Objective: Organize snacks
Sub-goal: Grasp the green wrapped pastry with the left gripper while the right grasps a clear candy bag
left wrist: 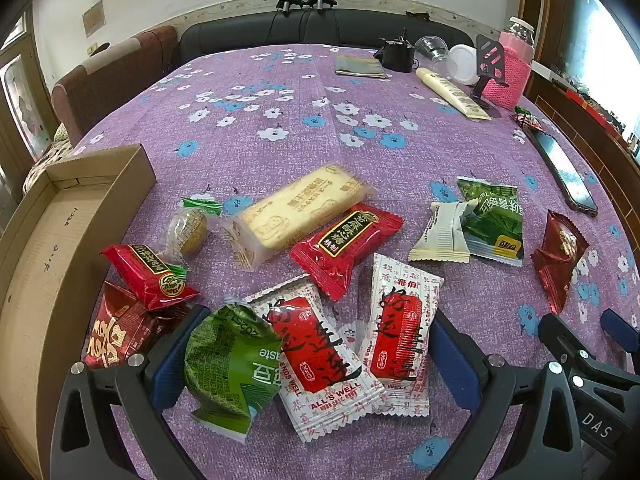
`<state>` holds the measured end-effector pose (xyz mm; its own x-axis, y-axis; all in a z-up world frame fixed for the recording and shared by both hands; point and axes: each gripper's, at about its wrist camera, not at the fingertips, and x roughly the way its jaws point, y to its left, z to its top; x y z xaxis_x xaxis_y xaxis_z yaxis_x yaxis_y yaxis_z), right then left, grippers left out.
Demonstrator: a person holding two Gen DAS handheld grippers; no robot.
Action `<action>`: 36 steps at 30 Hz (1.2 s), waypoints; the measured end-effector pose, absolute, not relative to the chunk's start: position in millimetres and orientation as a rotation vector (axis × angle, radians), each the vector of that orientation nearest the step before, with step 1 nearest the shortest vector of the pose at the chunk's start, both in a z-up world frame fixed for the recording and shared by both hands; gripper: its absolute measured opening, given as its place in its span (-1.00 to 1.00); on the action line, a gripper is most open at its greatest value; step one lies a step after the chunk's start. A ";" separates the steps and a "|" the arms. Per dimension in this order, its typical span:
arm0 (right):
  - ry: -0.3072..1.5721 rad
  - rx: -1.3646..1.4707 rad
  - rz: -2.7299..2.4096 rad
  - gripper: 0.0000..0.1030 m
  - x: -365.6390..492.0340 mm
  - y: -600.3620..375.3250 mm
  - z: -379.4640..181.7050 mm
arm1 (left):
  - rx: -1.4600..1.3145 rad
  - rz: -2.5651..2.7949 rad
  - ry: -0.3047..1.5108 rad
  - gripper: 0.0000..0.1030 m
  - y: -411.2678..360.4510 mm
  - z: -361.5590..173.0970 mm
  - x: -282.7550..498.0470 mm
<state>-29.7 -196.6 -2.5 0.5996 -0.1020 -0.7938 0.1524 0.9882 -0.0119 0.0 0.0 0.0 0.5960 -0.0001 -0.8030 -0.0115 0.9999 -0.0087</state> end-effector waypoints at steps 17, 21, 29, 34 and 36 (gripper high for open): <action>0.929 0.063 -0.142 0.99 -30.4 -196.4 -1.2 | 0.056 -0.099 1.008 0.99 0.0 3.0 -2.7; 0.973 0.063 -0.125 1.00 -32.3 -197.5 -1.4 | 0.088 -0.170 1.013 0.99 0.6 3.6 -7.3; 0.989 0.041 -0.122 0.97 -36.3 -195.4 1.5 | -0.080 -0.267 0.912 0.80 32.3 37.0 -52.2; 0.856 -0.016 -0.115 0.89 -73.8 -183.9 37.1 | -0.088 -0.201 0.577 0.82 74.9 116.8 -103.9; 0.759 -0.046 -0.097 0.89 -91.9 -172.7 60.3 | -0.103 -0.188 0.481 1.00 91.8 141.2 -115.1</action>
<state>-91.9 -172.7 60.3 0.7214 -0.1047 -0.6845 0.0712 0.9945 -0.0771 -115.1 91.8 141.2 0.8699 -0.2031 -0.4494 0.1550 0.9777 -0.1419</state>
